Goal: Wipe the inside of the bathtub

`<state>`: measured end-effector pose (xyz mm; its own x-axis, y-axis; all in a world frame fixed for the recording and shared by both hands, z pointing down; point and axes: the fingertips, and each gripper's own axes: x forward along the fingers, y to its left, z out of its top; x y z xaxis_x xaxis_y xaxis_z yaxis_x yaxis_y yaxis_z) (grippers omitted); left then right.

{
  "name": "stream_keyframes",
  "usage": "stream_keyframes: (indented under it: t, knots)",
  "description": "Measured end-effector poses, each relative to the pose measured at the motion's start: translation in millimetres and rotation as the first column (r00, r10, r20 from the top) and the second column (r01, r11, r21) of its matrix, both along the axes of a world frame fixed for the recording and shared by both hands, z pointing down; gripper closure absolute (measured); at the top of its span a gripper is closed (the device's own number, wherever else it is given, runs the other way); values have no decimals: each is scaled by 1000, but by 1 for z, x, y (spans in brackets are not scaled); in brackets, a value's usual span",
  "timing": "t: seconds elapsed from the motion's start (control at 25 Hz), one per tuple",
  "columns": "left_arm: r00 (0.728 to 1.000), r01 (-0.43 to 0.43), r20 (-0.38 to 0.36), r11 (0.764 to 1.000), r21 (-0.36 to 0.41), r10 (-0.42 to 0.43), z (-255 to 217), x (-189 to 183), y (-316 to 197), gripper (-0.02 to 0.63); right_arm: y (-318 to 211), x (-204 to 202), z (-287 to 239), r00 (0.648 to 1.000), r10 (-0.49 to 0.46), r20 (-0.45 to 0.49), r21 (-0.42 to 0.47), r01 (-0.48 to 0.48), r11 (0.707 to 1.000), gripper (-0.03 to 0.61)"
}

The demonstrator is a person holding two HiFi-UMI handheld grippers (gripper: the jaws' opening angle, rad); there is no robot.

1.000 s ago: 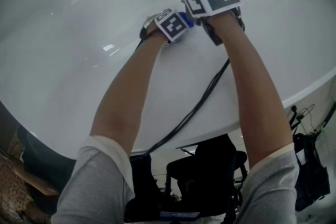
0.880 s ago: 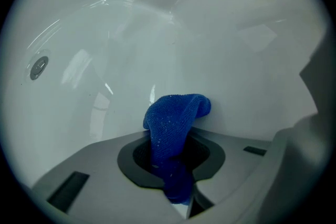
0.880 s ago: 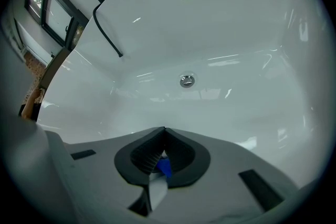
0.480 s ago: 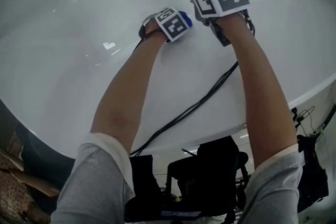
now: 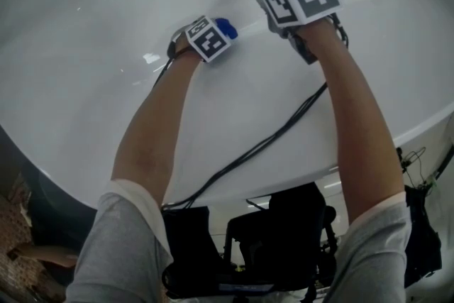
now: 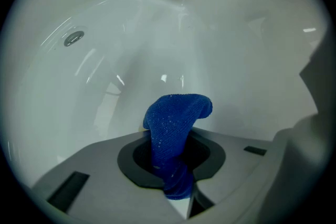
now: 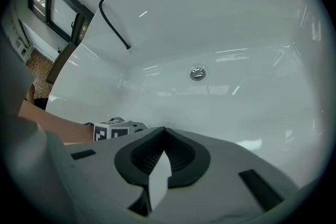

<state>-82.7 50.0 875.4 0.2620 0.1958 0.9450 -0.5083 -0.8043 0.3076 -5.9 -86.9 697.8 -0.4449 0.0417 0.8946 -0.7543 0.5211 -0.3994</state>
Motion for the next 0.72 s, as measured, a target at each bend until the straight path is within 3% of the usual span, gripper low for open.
stream_keyframes:
  t: [0.12, 0.32, 0.72]
  knots:
    - [1000, 24, 8, 1000, 13, -24, 2, -24, 6, 535, 4, 1, 3, 1000, -16, -13, -13, 16, 1000, 570]
    - [998, 57, 8, 998, 18, -57, 2, -28, 2, 534, 4, 1, 5, 1000, -11, -23, -19, 11, 1000, 570]
    - [999, 0, -46, 996, 86, 4, -1, 40, -50, 534, -13, 6, -5, 999, 35, -36, 32, -34, 999, 570]
